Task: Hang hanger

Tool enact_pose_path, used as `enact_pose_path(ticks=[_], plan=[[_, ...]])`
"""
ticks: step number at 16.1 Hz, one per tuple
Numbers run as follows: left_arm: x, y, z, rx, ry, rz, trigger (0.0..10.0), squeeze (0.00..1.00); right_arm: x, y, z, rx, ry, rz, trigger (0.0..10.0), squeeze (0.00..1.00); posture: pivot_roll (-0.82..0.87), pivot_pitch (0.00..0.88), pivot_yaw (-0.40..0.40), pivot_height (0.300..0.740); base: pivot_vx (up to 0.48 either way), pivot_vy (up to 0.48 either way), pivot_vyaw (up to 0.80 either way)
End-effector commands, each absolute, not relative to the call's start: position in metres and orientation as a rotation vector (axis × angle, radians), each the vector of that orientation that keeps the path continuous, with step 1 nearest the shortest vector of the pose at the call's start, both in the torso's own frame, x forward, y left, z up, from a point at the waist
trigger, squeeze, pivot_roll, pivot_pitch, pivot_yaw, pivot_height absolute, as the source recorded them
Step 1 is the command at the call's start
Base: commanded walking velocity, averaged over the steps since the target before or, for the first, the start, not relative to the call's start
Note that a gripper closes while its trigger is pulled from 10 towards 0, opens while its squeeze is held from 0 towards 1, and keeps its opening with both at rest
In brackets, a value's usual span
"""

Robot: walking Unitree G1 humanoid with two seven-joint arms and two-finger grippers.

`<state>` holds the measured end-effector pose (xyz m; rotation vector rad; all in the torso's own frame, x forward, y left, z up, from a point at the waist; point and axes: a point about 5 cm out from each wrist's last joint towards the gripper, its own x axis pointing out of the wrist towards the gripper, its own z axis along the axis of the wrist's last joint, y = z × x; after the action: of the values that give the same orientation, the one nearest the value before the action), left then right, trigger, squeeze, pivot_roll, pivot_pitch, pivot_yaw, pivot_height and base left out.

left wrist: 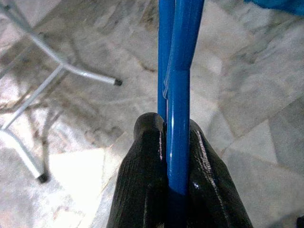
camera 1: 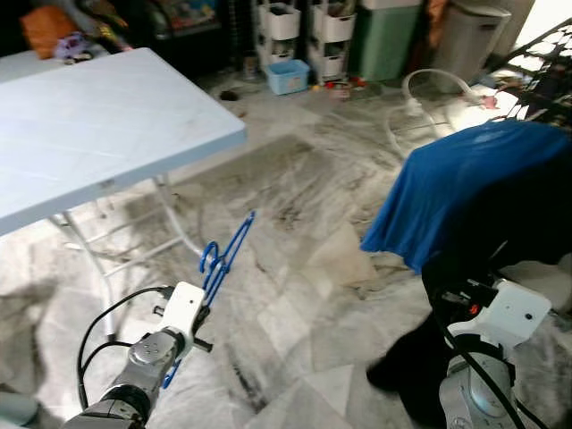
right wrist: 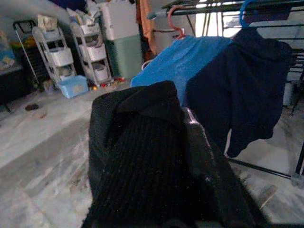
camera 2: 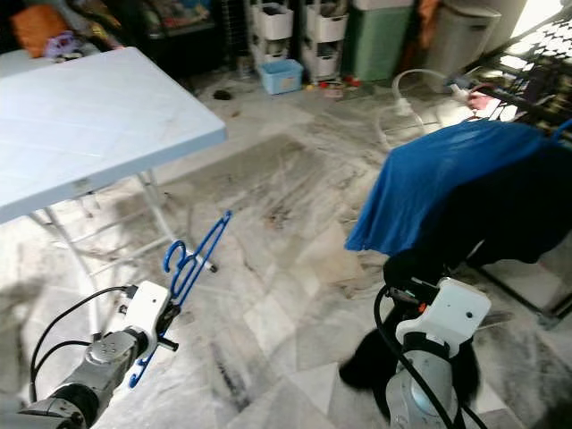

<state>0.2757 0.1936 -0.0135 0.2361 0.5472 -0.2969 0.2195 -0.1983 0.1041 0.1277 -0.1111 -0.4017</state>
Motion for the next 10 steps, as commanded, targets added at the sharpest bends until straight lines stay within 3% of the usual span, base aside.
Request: enact_pose_path(ticks=[1, 3, 5, 10], plan=[[0.285, 0.185, -0.007, 0.23, 0.524, -0.325, 10.0, 0.0, 0.217, -0.196, 0.103, 0.149, -0.121, -0.428, 0.0, 0.0, 0.08, 0.0, 0.056, 0.74, 0.0, 0.0, 0.0], [0.286, 0.181, -0.007, 0.224, 0.522, -0.333, 10.0, 0.0, 0.217, -0.199, 0.102, 0.14, -0.123, -0.438, 0.0, 0.0, 0.07, 0.0, 0.061, 0.74, 0.0, 0.0, 0.0], [0.328, 0.137, 0.047, 0.191, 0.254, -0.457, 10.0, 0.0, 0.22, -0.203, 0.107, 0.15, -0.146, -0.45, 0.0, 0.0, 0.06, 0.0, 0.061, 0.74, 0.0, 0.0, 0.0], [0.333, 0.127, 0.053, 0.174, 0.236, -0.471, 10.0, 0.0, 0.219, -0.205, 0.104, 0.137, -0.139, -0.452, 0.0, 0.0, 0.05, 0.0, 0.045, 0.74, 0.0, 0.0, 0.0]])
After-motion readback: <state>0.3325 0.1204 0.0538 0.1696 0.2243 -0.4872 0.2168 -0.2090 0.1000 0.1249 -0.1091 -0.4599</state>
